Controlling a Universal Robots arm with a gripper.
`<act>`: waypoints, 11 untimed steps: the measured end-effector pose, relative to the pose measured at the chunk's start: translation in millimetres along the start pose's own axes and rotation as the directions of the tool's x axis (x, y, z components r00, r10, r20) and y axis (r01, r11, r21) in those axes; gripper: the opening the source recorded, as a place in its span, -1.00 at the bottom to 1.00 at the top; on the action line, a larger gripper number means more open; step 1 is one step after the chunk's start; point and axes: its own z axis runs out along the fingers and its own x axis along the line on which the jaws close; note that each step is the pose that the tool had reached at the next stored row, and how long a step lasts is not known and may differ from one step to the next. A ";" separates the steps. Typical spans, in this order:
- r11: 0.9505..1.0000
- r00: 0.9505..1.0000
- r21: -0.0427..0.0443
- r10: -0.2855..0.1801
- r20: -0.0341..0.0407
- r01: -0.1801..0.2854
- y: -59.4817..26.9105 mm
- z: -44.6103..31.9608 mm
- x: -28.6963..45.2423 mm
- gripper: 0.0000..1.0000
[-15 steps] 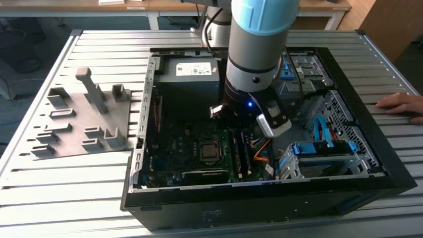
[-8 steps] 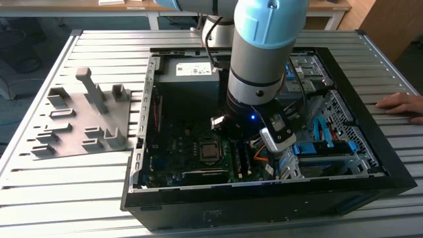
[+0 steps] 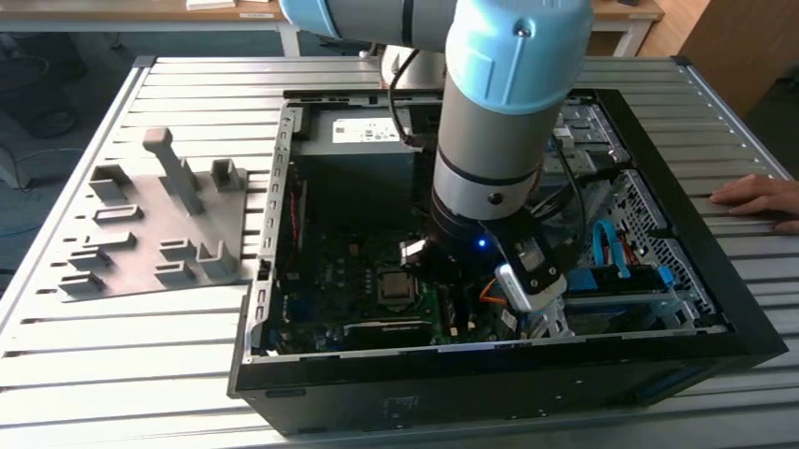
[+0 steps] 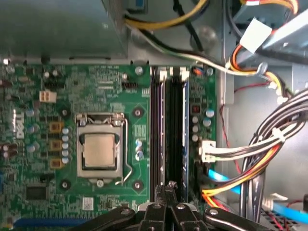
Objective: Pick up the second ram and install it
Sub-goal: 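Press down the second ram until it locks into place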
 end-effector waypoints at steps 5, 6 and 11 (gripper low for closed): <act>1.000 1.000 0.007 0.000 0.000 0.000 -1.9 2.3 0.0 -0.80; 1.000 1.000 0.008 0.000 0.000 0.000 -2.1 2.6 0.0 -0.80; 1.000 1.000 0.015 -0.001 0.000 0.001 -3.3 4.3 0.0 -0.80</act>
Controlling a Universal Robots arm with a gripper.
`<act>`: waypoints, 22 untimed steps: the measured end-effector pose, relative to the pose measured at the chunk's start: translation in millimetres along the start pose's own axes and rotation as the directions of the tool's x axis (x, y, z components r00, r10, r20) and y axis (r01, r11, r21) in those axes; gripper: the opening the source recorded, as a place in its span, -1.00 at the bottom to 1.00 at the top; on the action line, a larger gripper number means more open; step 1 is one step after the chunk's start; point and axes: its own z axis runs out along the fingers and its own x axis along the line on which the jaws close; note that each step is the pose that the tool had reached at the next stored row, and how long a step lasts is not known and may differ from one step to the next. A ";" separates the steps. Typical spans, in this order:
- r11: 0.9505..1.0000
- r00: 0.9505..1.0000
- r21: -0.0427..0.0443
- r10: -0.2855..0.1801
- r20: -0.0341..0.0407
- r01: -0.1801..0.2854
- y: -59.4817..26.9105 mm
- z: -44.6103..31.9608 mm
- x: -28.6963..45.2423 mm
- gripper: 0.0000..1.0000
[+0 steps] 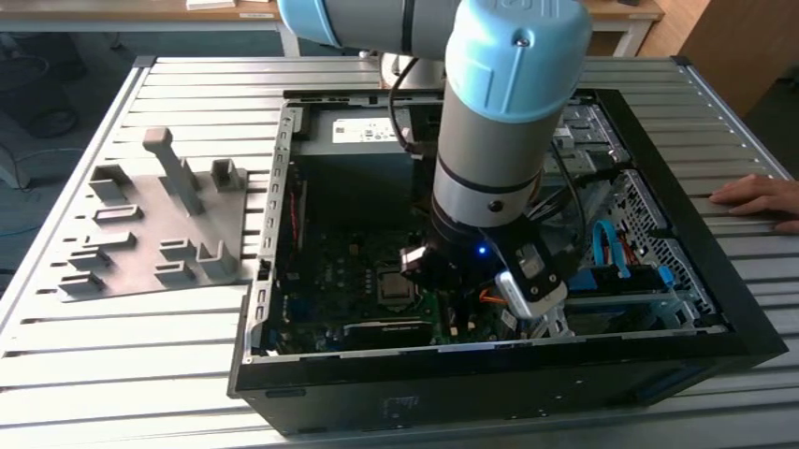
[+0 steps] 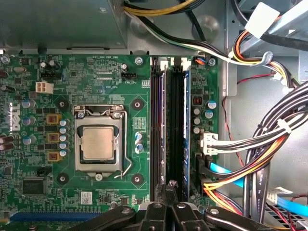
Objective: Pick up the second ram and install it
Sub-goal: 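Press down the second ram until it locks into place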
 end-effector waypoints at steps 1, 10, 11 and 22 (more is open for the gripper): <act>1.000 1.000 0.001 0.000 0.000 0.000 -0.3 0.3 0.0 -0.80; 1.000 1.000 0.006 -0.001 0.000 0.001 -1.5 2.6 0.0 -0.80; 1.000 1.000 0.006 -0.001 0.000 0.001 -1.6 2.0 0.0 -0.80; 1.000 1.000 0.006 -0.001 0.000 0.001 21.1 -18.2 0.0 -0.80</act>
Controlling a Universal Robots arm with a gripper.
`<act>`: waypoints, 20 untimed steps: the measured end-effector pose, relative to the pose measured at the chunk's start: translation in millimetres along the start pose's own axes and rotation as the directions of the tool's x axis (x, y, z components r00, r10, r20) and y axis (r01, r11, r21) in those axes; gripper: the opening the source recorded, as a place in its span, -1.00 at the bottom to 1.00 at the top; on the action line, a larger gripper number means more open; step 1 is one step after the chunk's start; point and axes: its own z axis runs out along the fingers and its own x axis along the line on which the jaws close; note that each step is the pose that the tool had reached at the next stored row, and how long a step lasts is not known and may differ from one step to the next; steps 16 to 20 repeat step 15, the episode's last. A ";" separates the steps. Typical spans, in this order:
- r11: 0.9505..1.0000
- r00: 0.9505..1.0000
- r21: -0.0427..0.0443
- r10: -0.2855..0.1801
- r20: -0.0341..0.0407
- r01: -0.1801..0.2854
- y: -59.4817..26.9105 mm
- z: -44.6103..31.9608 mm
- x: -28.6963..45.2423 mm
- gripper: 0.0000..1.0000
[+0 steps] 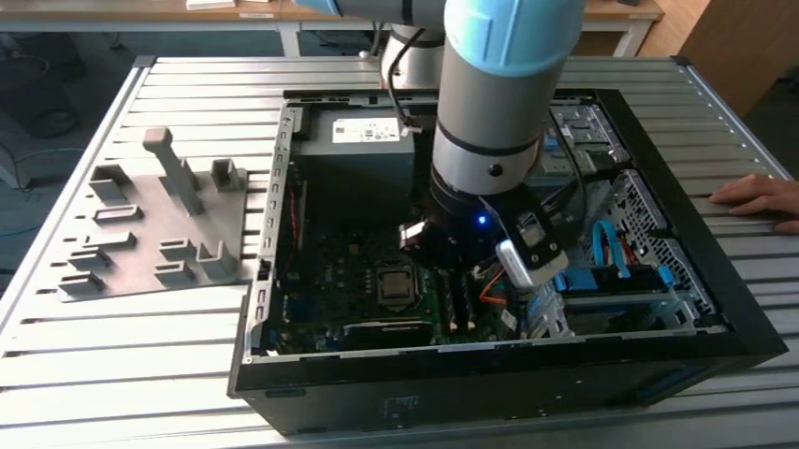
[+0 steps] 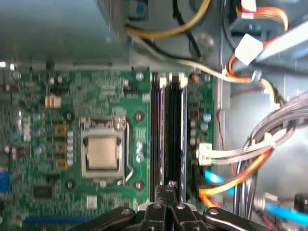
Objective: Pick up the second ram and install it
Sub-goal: 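Press down the second ram until it locks into place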
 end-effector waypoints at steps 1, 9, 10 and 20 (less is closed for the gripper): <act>1.000 1.000 0.000 0.000 0.000 0.000 3.8 0.0 0.0 -0.80; 1.000 1.000 0.000 0.000 0.000 0.000 15.8 -9.4 0.0 -0.80; 1.000 1.000 0.000 0.000 0.000 0.000 15.8 -9.7 0.1 -0.80; 1.000 1.000 0.000 0.000 0.000 0.000 15.7 -9.9 0.1 -0.80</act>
